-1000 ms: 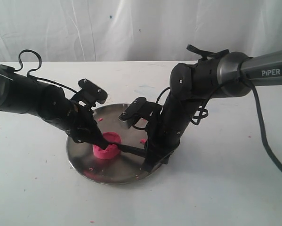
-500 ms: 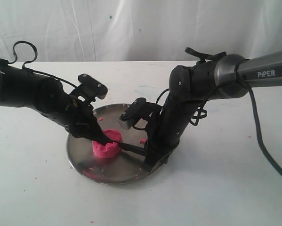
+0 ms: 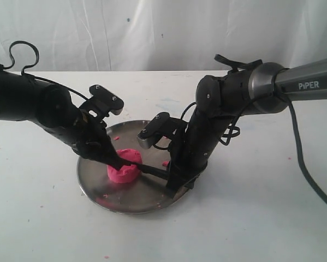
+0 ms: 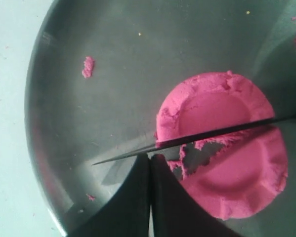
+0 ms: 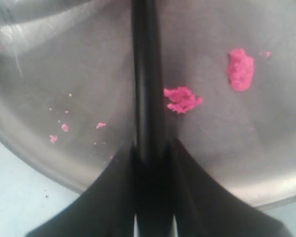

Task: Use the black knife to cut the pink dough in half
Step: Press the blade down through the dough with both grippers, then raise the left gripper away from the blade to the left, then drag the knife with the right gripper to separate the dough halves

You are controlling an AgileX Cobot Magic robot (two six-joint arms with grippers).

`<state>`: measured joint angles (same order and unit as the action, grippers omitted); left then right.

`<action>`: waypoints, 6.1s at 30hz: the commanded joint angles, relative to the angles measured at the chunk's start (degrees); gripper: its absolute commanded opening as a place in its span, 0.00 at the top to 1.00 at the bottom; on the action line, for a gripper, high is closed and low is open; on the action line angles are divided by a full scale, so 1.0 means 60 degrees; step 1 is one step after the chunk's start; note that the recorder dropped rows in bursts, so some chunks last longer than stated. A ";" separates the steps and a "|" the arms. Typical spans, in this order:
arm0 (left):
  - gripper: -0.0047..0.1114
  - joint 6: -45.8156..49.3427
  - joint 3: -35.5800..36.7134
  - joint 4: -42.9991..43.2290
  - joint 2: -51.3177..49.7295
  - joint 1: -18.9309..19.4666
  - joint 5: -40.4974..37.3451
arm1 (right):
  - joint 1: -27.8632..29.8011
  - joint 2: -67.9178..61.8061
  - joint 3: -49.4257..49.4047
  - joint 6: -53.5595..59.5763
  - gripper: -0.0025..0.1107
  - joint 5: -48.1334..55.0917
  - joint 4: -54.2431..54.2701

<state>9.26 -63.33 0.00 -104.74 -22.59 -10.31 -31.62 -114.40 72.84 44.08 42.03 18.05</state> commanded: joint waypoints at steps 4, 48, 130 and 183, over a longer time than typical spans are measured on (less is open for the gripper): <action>0.96 0.0002 -0.0018 0.0069 -0.0222 -0.0010 0.0283 | 0.0013 -0.0001 0.0060 -0.0091 0.98 0.0027 0.0055; 0.96 -0.0033 -0.0018 0.0103 -0.0658 0.0312 0.0945 | 0.0013 -0.0087 0.0060 -0.0128 0.98 0.0184 0.0263; 0.96 -0.1014 0.1193 -0.0251 0.3875 0.0312 -0.3425 | 0.0013 -0.0273 0.0086 -0.1640 0.98 0.1723 -0.0551; 0.96 -0.1014 0.1217 -0.0788 0.3461 0.0312 -0.1846 | -0.0082 -0.0277 0.0612 -0.3142 0.98 0.3435 0.0197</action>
<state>3.53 -56.39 -3.33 -84.15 -20.78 -21.50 -31.98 -116.27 76.76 25.49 61.08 18.33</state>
